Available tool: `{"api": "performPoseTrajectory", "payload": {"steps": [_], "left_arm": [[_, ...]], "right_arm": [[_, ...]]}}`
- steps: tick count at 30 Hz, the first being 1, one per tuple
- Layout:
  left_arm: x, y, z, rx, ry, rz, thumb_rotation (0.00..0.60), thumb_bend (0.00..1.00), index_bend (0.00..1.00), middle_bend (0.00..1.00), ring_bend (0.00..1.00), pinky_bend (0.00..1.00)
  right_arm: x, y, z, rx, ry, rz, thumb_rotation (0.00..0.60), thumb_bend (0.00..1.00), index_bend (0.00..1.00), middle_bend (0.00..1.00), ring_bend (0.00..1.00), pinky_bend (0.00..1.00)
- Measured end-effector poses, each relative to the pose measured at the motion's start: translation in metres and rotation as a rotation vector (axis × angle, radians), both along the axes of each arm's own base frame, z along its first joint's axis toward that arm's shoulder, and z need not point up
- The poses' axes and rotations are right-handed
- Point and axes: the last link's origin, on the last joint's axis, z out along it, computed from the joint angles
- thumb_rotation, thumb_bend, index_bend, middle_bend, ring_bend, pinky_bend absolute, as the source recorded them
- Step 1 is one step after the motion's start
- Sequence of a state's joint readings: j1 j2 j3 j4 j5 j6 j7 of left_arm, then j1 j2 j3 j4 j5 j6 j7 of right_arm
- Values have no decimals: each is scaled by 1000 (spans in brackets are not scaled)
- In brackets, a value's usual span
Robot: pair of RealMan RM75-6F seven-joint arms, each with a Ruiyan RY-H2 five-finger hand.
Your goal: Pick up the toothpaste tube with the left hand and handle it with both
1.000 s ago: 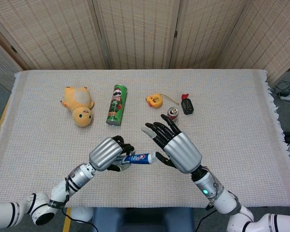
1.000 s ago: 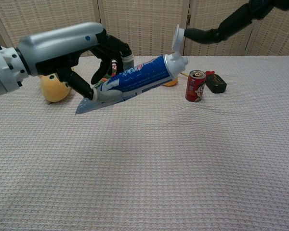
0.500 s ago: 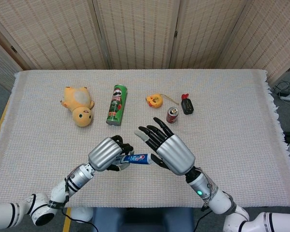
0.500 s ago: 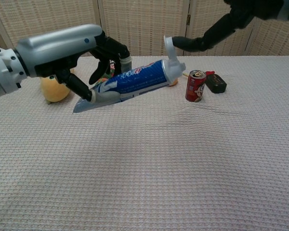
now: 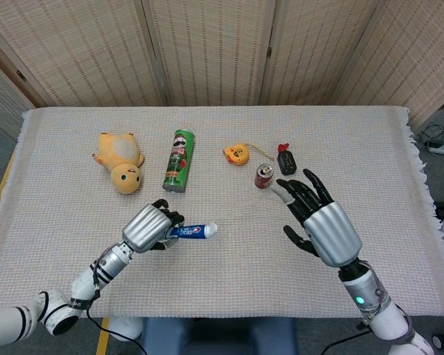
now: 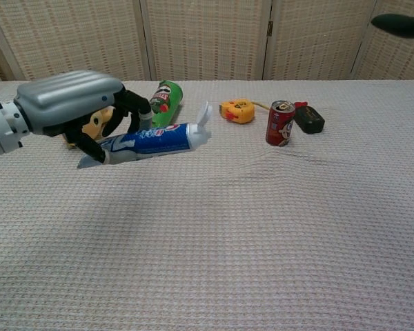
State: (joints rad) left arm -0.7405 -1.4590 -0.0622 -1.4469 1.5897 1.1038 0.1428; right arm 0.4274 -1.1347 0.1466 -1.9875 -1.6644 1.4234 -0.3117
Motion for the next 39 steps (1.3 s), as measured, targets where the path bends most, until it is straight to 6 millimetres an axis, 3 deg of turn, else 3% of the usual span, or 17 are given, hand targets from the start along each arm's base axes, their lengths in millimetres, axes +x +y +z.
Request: {"api": "performPoseTrajectory", "payload": {"steps": [7,11,16,19,25,30,35,39], "left_arm": [[-27,15,-29,44,159,45,600,693,562,587,500,299],[-35,22,-39,71,205,67,600,649,426,471,404,293],[-42,27,-39,95,214,106,600,573,264,347,317,280],[-46,25,-34,94,194,142,600,565,230,332,307,275],[-62,17,-5,129,112,233,600,565,241,331,311,241],[-80,6,34,204,23,311,600,566,236,331,316,228],[-106,-16,83,315,-32,407,600,566,226,331,309,207],[-123,-36,108,396,-61,472,600,566,223,332,299,202]], "right_arm": [[-32,6,19,-41,-21,-76,600,386,89,158,168,39],[-52,6,27,-58,-19,-134,600,386,89,158,167,39],[-68,6,31,-69,-20,-179,600,387,89,158,167,39],[-78,8,34,-75,-21,-204,600,387,89,158,165,39],[-102,15,43,-72,-9,-260,600,386,89,158,164,39],[-133,31,53,-34,24,-334,600,387,89,158,143,39],[-153,47,57,-15,24,-385,600,386,89,152,129,38],[-166,60,57,14,59,-411,600,389,89,139,122,38]]}}
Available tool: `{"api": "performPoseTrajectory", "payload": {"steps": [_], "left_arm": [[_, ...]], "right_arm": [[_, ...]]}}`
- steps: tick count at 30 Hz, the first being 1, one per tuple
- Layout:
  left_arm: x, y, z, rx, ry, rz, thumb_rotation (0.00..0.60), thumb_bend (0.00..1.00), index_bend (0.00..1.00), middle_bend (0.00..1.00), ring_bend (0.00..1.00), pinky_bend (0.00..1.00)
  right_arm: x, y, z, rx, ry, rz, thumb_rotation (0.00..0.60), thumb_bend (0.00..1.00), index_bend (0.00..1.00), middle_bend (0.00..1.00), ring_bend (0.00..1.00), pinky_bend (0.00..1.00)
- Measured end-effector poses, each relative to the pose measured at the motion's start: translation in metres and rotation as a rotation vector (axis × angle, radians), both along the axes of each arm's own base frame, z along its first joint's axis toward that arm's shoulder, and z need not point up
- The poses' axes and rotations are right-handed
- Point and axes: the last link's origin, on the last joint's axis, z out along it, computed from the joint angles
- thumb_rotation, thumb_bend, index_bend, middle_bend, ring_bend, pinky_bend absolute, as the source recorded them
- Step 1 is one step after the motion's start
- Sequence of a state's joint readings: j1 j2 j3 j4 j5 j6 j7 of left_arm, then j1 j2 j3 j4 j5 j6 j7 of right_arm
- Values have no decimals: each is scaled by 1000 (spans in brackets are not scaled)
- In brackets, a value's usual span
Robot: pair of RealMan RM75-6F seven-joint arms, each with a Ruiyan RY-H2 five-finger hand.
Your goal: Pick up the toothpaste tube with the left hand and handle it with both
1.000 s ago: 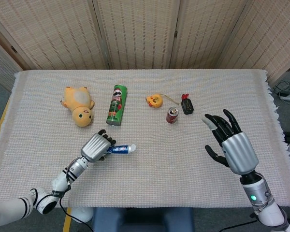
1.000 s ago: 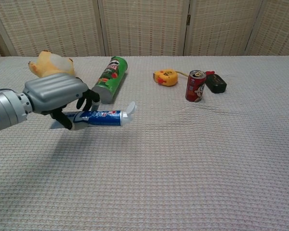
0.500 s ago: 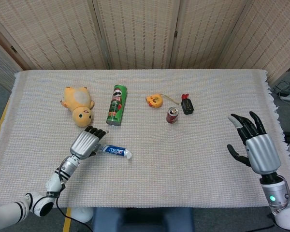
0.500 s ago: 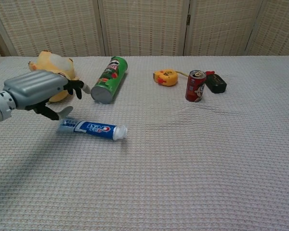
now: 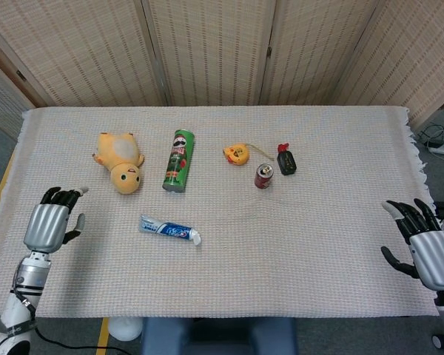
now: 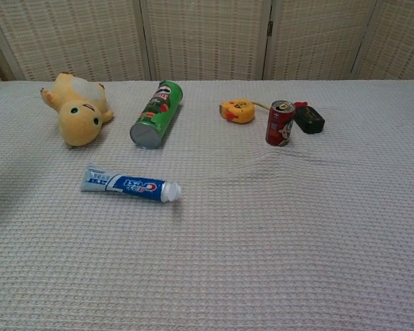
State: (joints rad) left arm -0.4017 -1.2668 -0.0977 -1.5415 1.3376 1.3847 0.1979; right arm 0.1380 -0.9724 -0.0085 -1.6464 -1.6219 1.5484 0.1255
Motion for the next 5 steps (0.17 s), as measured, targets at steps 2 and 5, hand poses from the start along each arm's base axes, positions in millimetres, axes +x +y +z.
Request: {"api": "performPoseTrajectory", "payload": {"steps": [2,5], "left_arm": [[-9,-13,12,44,-3,35,600,566,220,331,295,202],[-21,-32,25,94,-4,82,600,567,227,331,294,197]], "right_arm": [[-4,4,1,1,6,-6,600,391,89,138,121,38],[-6,6,2,-17,-3,-6,600,392,89,138,120,38]]}}
